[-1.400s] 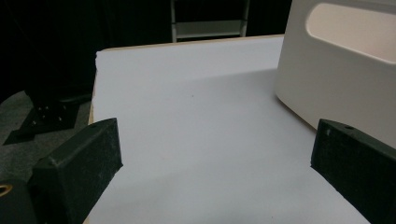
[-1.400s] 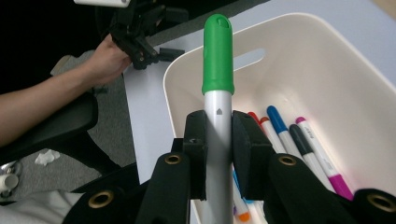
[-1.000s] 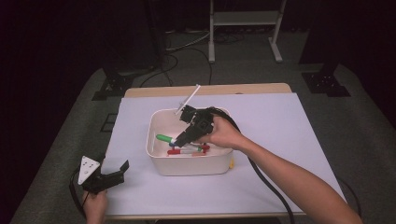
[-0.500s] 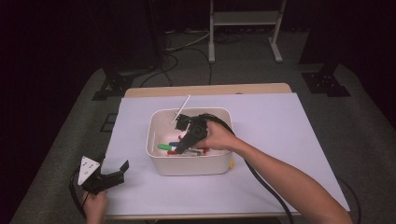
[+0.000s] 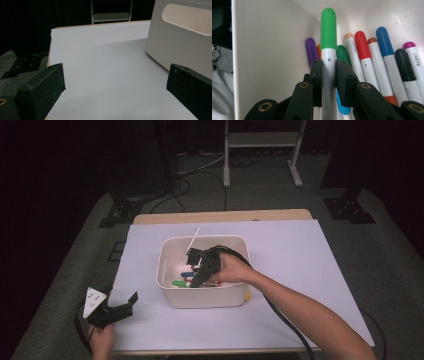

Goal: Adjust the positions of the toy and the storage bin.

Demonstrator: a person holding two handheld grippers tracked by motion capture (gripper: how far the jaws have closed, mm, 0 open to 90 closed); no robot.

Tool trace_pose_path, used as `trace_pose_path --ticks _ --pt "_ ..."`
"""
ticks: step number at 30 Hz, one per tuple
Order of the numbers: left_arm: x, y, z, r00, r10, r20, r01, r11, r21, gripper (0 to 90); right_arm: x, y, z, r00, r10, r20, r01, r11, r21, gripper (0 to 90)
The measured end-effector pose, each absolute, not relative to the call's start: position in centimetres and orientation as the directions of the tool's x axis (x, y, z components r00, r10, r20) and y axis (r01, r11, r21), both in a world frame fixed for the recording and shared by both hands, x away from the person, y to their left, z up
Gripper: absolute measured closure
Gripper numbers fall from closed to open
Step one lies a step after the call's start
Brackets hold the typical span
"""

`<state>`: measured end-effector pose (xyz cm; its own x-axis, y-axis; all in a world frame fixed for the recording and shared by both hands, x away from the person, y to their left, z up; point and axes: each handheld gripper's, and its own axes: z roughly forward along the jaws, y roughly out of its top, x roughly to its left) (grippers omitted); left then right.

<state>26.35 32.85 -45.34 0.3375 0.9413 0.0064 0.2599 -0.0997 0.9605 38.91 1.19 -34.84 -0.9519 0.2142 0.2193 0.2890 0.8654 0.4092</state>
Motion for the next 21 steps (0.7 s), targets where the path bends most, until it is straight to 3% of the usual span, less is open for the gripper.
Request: trace_pose_path --ticks 4,5,12,14,21 --pt "26.3 32.9 -45.3 0.339 0.941 0.008 0.26 -0.102 0.96 0.5 38.8 1.3 -35.0 -0.951 0.209 0.226 0.286 0.875 0.391 74.6" --pt "26.3 32.9 -45.3 0.339 0.941 0.009 0.259 -0.102 0.96 0.5 38.9 1.3 -35.0 -0.95 0.214 0.228 0.29 0.875 0.387 67.7" --pt "26.3 32.9 -45.3 0.339 0.941 0.008 0.258 -0.101 0.961 0.5 38.6 0.1 -33.5 -0.952 0.25 0.175 0.302 0.848 0.435 61.5" --pt "26.3 32.8 -45.3 0.338 0.941 0.007 0.256 -0.099 0.962 0.5 38.2 -1.8 -31.4 -0.95 0.27 0.158 0.313 0.804 0.506 58.6" --pt "26.3 32.7 -45.3 0.338 0.941 0.017 0.255 -0.108 0.961 0.5 37.0 -7.7 -27.3 -0.931 0.34 0.134 0.346 0.7 0.625 55.2"
